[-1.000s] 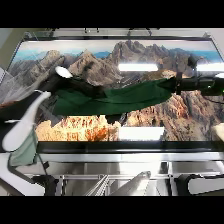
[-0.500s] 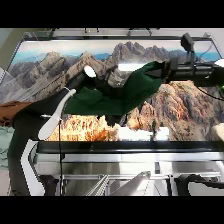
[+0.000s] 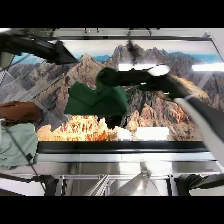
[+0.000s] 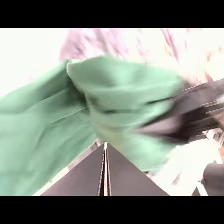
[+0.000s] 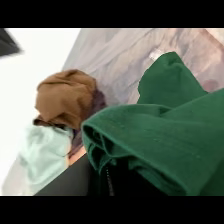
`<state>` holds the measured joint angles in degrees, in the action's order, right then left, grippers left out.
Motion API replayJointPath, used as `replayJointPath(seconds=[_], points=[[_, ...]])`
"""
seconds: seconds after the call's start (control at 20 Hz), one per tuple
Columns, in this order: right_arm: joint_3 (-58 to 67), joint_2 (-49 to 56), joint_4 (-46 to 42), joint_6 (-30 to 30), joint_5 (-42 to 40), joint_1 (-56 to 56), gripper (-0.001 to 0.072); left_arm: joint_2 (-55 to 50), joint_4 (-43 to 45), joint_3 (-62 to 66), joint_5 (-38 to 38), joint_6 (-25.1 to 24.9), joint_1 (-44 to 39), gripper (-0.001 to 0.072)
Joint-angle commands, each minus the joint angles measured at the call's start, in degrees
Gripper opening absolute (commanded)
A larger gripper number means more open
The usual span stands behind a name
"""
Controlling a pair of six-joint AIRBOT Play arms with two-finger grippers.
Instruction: Fold the shirts.
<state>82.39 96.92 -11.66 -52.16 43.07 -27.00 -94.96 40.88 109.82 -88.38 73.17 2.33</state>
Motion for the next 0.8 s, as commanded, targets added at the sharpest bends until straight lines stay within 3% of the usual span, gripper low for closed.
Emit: replayJointPath(seconds=[0.0,0.05,0.15,0.25,0.4,0.5,0.65,0.75], points=[[14.8,14.0,-1.6,1.2,-3.1,-9.5,0.0422,8.2,-0.1,-8.0,-0.7,-0.7,7.2,0.0006],[20.5,17.4,-1.6,1.2,0.9,-10.9,0.0470,9.6,-0.1,-10.7,-0.6,-1.0,7.8,0.0006],[27.4,19.7,-1.6,1.1,8.4,-11.9,0.0467,12.4,-0.1,-15.8,-0.3,-1.9,8.2,0.0006],[28.7,18.3,-1.9,-0.6,18.7,-9.5,0.0034,14.8,-0.5,-20.4,0.9,-2.7,8.2,0.0006],[28.4,16.5,-3.8,-8.9,34.3,-2.5,0.0015,18.3,-0.6,-27.2,2.7,-4.2,7.3,0.0006],[25.9,14.5,-4.2,-12.6,40.4,2.2,0.0015,20.7,-0.5,-31.5,3.1,-5.5,6.7,0.0006],[13.9,7.0,-5.6,-13.1,41.8,8.7,0.0015,24.6,-0.4,-37.8,3.8,-6.8,6.5,0.0006],[2.1,0.1,-10.8,-13.2,37.7,13.2,0.0015,27.0,-0.4,-41.6,4.9,-7.6,6.6,0.0006]])
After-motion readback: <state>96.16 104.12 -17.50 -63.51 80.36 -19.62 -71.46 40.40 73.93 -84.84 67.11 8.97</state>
